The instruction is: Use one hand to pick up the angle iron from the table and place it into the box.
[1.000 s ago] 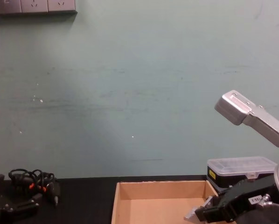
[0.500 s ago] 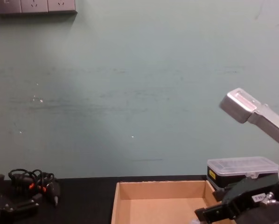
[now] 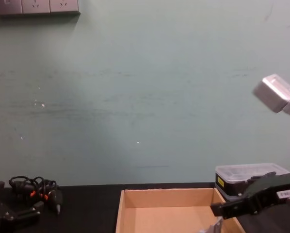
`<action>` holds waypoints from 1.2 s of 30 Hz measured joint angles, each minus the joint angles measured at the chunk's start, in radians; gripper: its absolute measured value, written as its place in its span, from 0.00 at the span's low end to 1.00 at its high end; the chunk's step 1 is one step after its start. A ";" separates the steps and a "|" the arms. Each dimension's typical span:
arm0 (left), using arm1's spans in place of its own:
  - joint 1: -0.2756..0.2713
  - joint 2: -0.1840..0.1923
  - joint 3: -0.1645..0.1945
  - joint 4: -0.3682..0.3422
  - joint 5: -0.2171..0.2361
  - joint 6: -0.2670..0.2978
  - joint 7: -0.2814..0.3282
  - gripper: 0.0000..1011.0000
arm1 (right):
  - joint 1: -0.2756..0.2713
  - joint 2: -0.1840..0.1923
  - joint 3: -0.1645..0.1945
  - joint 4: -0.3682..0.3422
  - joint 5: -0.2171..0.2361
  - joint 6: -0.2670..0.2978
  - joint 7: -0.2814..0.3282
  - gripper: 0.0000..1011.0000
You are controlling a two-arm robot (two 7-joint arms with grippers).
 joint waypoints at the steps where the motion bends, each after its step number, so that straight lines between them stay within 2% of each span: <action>1: 0.000 0.000 0.000 0.000 0.000 0.000 0.000 0.99 | 0.000 0.000 0.000 0.000 0.000 0.000 0.000 0.99; 10: 0.000 0.000 0.000 0.000 0.000 0.000 0.000 0.99 | -0.102 0.075 0.063 -0.143 0.061 -0.017 0.000 0.99; 13: 0.000 0.000 0.000 0.000 0.000 0.000 0.000 0.99 | -0.151 0.118 0.085 -0.208 0.085 -0.023 0.002 0.99; 19: 0.000 0.000 0.000 0.000 0.000 0.000 0.000 0.99 | -0.219 0.181 0.108 -0.291 0.121 -0.033 0.014 0.99; 22: 0.000 0.000 0.000 0.000 0.000 0.000 0.000 0.99 | -0.243 0.205 0.112 -0.318 0.134 -0.035 0.022 0.99; 25: 0.000 0.000 0.000 0.000 0.000 0.000 0.000 0.99 | -0.279 0.243 0.112 -0.358 0.153 -0.038 0.037 0.99; 31: 0.000 0.000 0.000 0.000 0.000 0.000 0.000 0.99 | -0.320 0.286 0.093 -0.390 0.169 -0.042 0.054 0.99; 36: 0.000 0.000 0.000 0.000 0.000 0.000 0.000 0.99 | -0.336 0.302 0.071 -0.397 0.171 -0.044 0.059 0.99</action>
